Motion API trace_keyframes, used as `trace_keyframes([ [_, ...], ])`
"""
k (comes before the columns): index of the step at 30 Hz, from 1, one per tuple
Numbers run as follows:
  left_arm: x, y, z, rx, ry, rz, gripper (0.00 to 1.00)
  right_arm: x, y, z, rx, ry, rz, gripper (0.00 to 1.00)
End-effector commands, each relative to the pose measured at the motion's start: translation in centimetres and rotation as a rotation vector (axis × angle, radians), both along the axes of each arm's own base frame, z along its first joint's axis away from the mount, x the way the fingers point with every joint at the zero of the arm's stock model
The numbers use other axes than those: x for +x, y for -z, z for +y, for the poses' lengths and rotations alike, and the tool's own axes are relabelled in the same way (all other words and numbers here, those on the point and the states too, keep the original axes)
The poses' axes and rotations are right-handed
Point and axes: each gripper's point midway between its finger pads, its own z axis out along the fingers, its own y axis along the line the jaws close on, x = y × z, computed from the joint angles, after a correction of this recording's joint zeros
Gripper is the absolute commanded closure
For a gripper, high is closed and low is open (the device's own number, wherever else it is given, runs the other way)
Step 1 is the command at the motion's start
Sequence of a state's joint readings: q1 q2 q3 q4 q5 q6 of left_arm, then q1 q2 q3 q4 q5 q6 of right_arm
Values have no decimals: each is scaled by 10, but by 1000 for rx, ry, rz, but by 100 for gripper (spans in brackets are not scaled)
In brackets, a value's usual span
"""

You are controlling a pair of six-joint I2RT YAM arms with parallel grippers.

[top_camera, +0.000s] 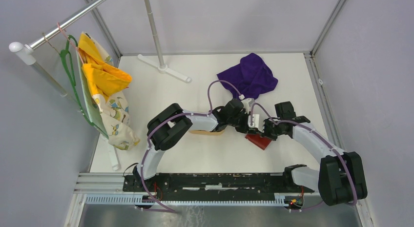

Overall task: Put the credit cards into the card holder
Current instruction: Close the card holder at the center of the board.

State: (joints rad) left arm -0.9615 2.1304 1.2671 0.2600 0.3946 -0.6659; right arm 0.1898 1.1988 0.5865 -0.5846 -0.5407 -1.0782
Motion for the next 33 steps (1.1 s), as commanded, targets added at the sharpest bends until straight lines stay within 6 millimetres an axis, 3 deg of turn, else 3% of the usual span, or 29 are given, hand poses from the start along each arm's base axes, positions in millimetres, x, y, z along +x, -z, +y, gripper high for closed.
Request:
trace_keyframes([
  [1, -7, 19, 7, 69, -17, 48, 95, -72, 38, -18, -92, -15, 268, 100],
  [11, -9, -8, -1, -18, -9, 70, 93, -94, 57, -36, -188, -48, 292, 100],
  [21, -7, -52, 1, -91, -21, 32, 86, -83, 51, -36, -192, -30, 269, 99],
  [27, -3, -83, 17, -115, -58, -34, 80, -38, 10, -9, -53, 39, 150, 59],
  [33, -2, -104, 37, -100, -88, -107, 78, -6, -40, 16, 88, 41, 99, 46],
])
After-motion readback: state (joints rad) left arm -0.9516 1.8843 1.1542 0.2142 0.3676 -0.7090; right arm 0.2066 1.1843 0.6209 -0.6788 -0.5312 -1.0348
